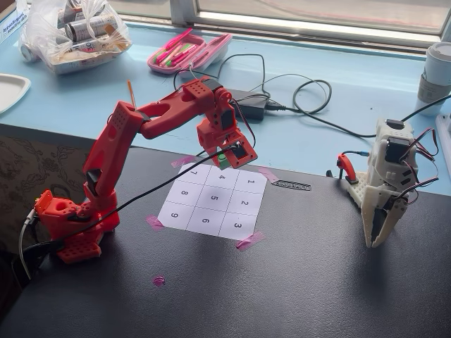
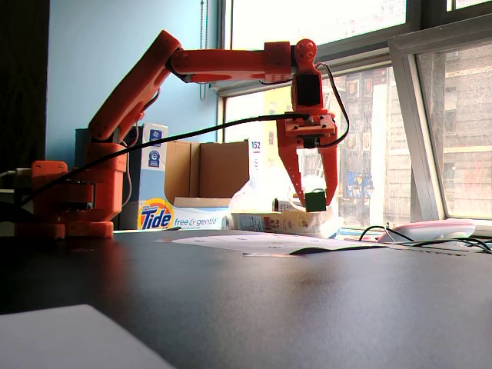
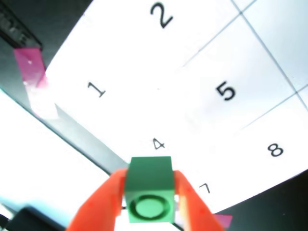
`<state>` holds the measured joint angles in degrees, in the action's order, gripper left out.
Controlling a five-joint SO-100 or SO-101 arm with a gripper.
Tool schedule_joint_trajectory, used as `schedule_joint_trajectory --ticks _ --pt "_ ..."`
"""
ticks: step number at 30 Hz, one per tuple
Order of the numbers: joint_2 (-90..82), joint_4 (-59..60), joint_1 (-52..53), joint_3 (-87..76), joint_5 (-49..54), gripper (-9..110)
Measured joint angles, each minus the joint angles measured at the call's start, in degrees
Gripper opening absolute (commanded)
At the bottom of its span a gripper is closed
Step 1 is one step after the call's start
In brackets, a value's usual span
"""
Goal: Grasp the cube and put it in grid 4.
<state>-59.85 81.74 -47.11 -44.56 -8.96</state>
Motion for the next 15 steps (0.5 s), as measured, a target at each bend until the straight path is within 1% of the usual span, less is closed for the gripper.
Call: schedule_joint_trajectory --ticks 15 --pt "1.23 0.35 -1.14 0.00 -0.53 0"
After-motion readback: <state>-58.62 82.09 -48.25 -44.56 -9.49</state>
